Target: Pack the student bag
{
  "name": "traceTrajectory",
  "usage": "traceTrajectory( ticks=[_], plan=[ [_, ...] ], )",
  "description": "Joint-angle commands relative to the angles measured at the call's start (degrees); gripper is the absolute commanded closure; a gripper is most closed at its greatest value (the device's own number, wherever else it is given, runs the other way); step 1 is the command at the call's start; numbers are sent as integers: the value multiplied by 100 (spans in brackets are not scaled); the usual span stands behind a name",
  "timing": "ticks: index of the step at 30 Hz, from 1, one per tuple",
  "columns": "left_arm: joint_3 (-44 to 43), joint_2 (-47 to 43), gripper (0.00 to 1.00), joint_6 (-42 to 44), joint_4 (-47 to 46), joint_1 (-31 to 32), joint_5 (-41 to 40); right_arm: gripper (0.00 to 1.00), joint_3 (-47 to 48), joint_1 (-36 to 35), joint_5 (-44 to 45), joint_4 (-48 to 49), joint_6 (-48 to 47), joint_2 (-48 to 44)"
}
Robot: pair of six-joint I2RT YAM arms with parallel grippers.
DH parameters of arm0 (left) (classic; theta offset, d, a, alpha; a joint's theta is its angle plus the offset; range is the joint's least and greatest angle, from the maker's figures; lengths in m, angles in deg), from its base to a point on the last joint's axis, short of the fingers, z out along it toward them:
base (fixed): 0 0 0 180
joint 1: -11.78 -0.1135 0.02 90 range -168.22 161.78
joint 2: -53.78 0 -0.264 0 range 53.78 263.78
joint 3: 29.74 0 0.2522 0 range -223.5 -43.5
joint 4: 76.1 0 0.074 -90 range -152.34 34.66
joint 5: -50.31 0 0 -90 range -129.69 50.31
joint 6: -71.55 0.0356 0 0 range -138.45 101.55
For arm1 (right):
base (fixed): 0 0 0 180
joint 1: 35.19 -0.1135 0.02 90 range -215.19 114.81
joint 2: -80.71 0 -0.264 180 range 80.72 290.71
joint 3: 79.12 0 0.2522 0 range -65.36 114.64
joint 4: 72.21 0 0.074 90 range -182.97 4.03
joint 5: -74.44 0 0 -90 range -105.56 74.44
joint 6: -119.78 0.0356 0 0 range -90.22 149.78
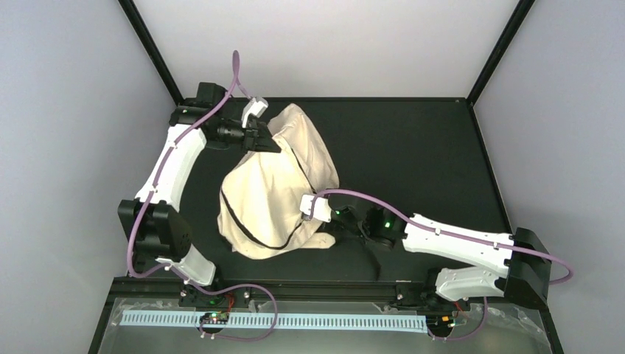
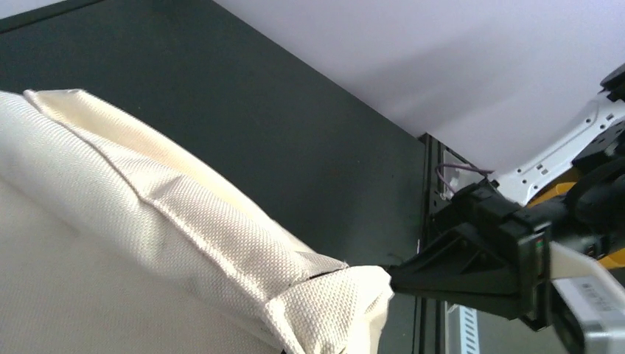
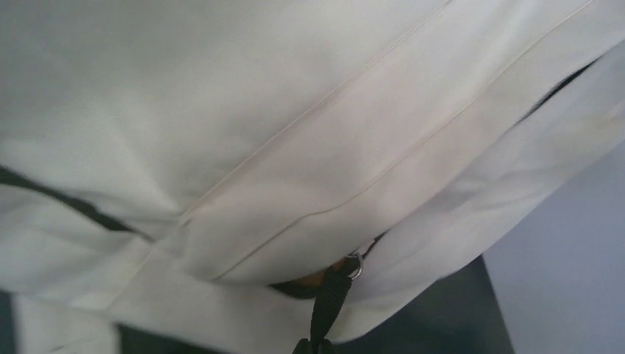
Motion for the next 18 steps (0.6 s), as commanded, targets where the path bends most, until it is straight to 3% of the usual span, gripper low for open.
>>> traceTrajectory(
  ticks=[1,10,15,18],
  plan=[
    [-118,-365,98,-593,-894,-262,512,99,-443,-3,-508,-527,637,-62],
    [-198,-592,98,-1133,-1380,-723,772,99,-1280,-8,-1071,123,1552,225],
    [292,-755,98,-1218,-1693,-742,661,99,-1397,49,-774,249,1648,233],
    [742,-883,98,-1259,-2007,-731,154,99,-1160,404,-453,-11,1697,-17]
  ],
)
